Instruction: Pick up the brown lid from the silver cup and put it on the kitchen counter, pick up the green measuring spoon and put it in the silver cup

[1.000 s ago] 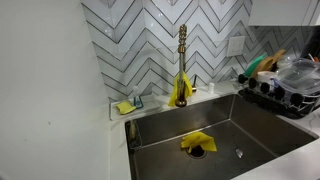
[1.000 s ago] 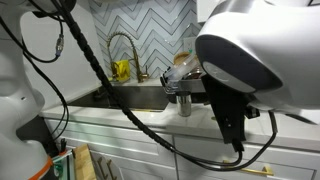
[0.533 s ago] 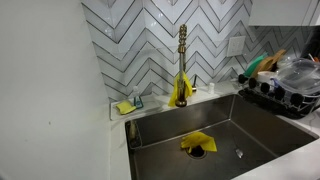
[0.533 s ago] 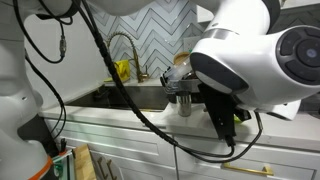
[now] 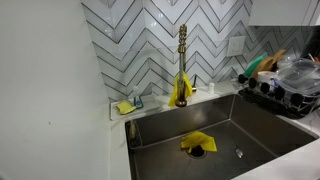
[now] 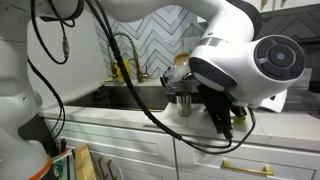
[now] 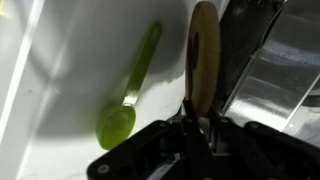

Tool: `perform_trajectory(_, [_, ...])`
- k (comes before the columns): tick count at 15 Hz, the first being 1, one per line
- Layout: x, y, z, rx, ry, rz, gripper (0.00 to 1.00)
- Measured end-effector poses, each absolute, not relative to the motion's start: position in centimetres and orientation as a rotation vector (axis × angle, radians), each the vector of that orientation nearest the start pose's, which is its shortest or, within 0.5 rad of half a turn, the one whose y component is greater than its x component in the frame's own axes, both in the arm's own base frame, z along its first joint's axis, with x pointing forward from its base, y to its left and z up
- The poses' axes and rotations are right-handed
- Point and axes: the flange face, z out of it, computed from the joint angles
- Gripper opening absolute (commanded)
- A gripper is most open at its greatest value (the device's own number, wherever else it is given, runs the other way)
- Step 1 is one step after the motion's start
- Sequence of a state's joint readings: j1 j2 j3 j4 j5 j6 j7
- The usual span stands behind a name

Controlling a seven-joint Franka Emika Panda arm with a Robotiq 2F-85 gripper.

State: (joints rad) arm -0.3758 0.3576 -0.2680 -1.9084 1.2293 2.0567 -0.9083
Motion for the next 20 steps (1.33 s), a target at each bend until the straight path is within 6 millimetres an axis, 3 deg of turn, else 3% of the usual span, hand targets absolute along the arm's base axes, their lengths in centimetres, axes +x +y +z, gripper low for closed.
perform_trajectory(3, [53.7,-31.9,32.4,-2.247,0.511,-0.668,0.03])
perform_trajectory(4, [53.9,-31.7,32.4,-2.246,0.507,-0.667,0.08])
perform_trajectory(5, [54.0,-31.5,32.4,-2.246,0.502,-0.665,0.37])
perform_trajectory(6, [54.1,-31.3,32.4,-2.249,0.497,-0.663,0.38])
perform_trajectory(10, [54.4,-31.1,32.6,-2.304,0.488,-0.660,0.67])
perform_trajectory(14, [54.8,-30.8,35.0,-2.418,0.481,-0.671,0.96])
perform_trajectory(15, [54.9,-30.6,35.8,-2.448,0.481,-0.676,1.00])
perform_trajectory(20, [55.3,-30.4,38.9,-2.633,0.540,-0.693,1.00])
